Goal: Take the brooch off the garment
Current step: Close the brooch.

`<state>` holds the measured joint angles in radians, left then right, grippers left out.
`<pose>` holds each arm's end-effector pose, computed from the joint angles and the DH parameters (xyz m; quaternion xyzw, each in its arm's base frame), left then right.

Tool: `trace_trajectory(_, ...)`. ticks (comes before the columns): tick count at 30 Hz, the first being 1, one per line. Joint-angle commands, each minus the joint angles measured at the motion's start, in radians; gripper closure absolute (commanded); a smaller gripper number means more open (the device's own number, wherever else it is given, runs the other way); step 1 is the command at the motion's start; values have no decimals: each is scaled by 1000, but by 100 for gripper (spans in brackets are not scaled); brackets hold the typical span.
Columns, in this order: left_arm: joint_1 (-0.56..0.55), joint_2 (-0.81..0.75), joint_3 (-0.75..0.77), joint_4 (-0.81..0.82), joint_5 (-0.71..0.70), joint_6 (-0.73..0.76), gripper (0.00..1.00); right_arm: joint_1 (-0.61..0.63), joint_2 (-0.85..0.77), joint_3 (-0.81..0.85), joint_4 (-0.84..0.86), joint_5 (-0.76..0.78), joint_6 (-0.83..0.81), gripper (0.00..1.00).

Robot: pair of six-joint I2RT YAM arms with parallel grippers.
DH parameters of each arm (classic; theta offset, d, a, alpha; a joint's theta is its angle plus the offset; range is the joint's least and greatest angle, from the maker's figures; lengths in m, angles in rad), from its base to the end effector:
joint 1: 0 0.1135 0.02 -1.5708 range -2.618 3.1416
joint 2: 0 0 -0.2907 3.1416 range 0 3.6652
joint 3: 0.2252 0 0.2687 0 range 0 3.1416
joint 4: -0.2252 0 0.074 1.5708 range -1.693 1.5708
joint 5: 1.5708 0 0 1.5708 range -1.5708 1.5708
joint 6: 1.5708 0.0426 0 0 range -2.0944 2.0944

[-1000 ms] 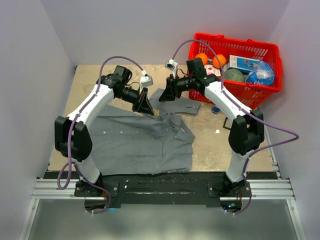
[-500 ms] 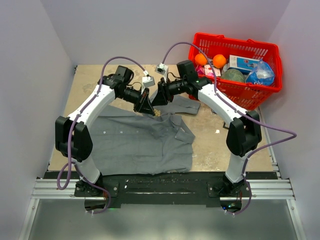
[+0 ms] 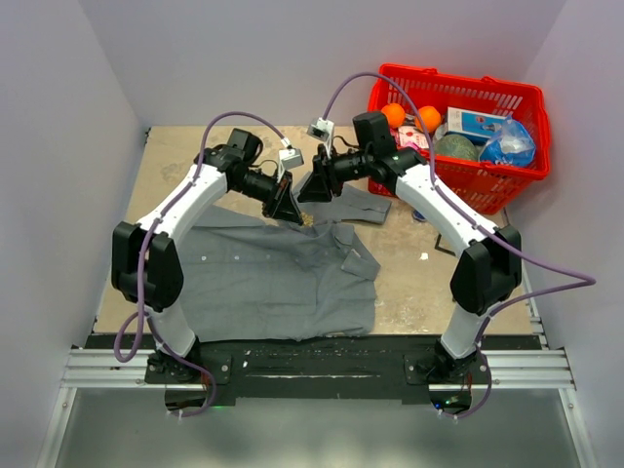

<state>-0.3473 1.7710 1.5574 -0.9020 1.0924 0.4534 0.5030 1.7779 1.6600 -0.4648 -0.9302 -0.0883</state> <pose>0.3516 -0.1675 0.3174 0.4324 0.7210 -0.4951 0.2194 0.3603 0.2372 0.3720 -0.4327 0.6908 0.4737 0.3335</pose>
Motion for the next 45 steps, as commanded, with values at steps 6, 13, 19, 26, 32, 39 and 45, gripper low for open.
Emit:
trace_trajectory(6, 13, 10, 29, 28, 32, -22, 100, 2, -38, -25, -28, 25, -37, 62)
trace_trajectory(13, 13, -1, 24, 21, 41, -18, 100, 2, -15, 1, -5, 57, -27, 63)
trace_trajectory(19, 13, -2, 26, 26, 49, -21, 100, 9, 2, -2, -6, 65, -28, 63)
trace_trajectory(26, 13, 4, 32, 28, 47, -22, 100, 34, 15, 9, -1, 64, -36, 62)
trace_trajectory(32, 17, 7, 36, 31, 47, -27, 100, 35, 15, 12, -28, 62, -67, 63)
trace_trajectory(39, 19, 7, 32, 29, 49, -28, 100, 28, -34, -5, 23, 60, -27, 66)
trace_trajectory(45, 21, 2, 27, 25, 50, -24, 100, 25, -40, -28, 81, 85, 7, 66)
